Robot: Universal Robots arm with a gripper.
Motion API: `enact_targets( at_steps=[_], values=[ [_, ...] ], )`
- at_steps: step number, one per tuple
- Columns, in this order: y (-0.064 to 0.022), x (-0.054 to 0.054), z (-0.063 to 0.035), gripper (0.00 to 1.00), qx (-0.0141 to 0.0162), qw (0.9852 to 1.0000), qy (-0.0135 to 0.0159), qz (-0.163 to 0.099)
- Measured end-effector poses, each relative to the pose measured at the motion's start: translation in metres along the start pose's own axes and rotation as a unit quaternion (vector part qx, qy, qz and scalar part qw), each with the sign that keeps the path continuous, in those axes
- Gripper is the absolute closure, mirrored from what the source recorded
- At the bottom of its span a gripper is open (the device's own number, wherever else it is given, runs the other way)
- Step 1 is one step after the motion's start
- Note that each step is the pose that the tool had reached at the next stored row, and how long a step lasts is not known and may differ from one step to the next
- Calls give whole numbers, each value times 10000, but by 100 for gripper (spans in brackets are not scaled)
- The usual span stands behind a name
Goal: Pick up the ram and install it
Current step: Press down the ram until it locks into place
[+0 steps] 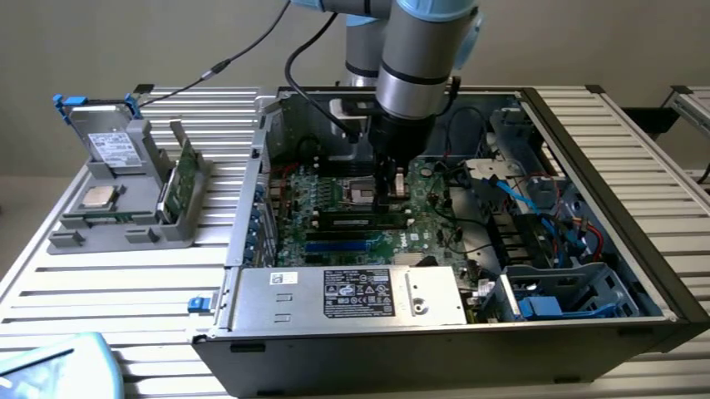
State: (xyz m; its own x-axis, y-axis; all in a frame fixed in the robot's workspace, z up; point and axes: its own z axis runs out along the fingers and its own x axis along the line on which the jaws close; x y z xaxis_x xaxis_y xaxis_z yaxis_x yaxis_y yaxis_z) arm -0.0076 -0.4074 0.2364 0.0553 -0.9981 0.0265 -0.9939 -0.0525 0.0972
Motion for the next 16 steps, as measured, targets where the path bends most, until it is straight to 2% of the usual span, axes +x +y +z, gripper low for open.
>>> enact_targets(
  at_steps=[16],
  values=[
    [-34, 0, 62, 89, 4, 10000, 1, 1]
  ],
)
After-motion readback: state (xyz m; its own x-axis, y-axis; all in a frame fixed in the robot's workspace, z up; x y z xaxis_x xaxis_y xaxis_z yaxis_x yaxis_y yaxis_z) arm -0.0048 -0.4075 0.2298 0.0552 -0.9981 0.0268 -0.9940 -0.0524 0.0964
